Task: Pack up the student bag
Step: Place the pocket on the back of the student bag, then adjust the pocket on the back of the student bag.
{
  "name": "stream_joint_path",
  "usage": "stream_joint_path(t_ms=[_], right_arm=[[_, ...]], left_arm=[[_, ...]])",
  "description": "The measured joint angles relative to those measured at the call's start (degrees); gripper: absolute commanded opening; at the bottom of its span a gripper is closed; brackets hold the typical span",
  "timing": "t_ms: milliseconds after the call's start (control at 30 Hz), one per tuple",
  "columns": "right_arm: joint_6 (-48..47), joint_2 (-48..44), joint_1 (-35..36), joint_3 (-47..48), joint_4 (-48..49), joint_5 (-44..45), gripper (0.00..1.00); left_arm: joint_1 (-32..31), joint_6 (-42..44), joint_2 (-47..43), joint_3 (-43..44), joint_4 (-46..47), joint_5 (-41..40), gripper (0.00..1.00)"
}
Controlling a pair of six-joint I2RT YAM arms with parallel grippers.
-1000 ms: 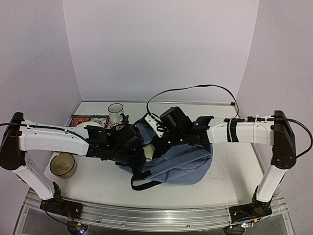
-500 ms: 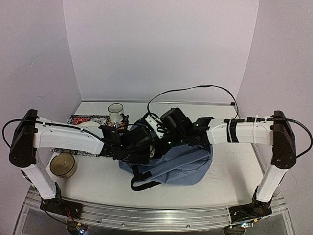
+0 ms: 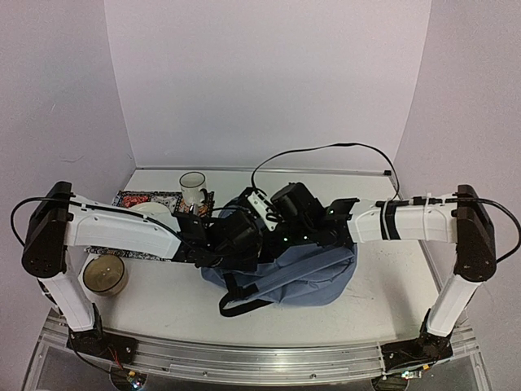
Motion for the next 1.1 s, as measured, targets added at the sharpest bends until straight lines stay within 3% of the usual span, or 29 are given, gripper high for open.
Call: stream_joint_path(t_ms=[367,600,900,1100], right_arm=[[2.63,-1.96,-0.62,-0.54,-0.53,-1.75,0.0],[4.95,-5.55,-1.64,-0.91,-3.66,-3.51,0.0],[6.93,-5.51,-2.03,-1.63,-3.71,-1.9,0.0],[8.74,-5.26,-1.84,-2.05,-3.0,-0.43,0.0]], left_arm=[[-0.23,-0.6,-0.8,-2.35,5.53,-0.87,0.32],[-1.09,-1.64,-0.78,-5.64,15.7,-0.34,0.3],[-1.23,0.82,1.18,-5.96,22.63,1.11,0.4],[-1.2,1.76,-1.58,-8.46,26.2,2.98,0.57]])
